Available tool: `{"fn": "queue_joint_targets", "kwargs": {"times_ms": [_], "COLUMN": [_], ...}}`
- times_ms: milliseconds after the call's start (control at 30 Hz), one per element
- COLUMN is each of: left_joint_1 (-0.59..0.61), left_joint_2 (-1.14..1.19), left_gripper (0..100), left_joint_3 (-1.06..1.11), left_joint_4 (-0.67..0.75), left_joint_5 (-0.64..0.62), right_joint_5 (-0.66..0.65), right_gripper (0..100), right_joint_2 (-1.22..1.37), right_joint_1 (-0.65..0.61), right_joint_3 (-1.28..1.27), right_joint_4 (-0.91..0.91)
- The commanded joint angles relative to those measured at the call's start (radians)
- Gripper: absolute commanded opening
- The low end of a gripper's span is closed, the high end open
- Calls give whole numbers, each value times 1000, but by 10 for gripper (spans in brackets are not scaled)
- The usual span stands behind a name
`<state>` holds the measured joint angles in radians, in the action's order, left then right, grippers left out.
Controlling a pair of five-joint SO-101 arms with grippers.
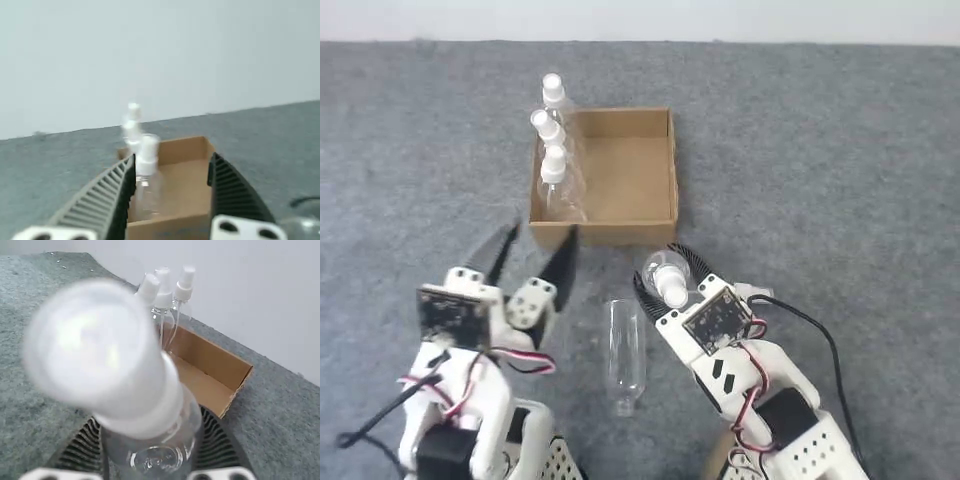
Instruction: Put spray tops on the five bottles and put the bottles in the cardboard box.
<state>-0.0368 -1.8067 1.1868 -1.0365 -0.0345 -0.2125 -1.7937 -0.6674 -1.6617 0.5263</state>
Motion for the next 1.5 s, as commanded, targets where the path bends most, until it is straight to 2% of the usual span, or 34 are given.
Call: {"fn": "queue_joint_targets", "kwargs": {"times_ms": [0, 200, 500, 700, 800, 1100, 1467], "left_joint_1": [170, 327, 494, 597, 600, 605, 601], "left_joint_2": [-17, -17, -17, -17, -17, -17, -17], "left_gripper": [218, 218, 213, 62, 10, 11, 12], "left_joint_3": [-51, -5, 134, 170, 194, 255, 292], "left_joint_4": [-8, -14, -8, -8, -8, -6, 49], "left_joint_5": [-18, -20, -21, -84, -91, -87, -87], "right_joint_5": [15, 21, 21, 21, 21, 21, 17], "right_gripper": [6, 6, 6, 6, 6, 6, 6], "right_joint_2": [-24, -24, -22, -22, -22, -22, -22], "right_joint_1": [19, 94, 102, 102, 104, 197, 199], "right_joint_3": [-20, -20, -21, -21, -21, -8, 218], "right_joint_4": [7, 7, 50, 68, 84, 82, 225]}}
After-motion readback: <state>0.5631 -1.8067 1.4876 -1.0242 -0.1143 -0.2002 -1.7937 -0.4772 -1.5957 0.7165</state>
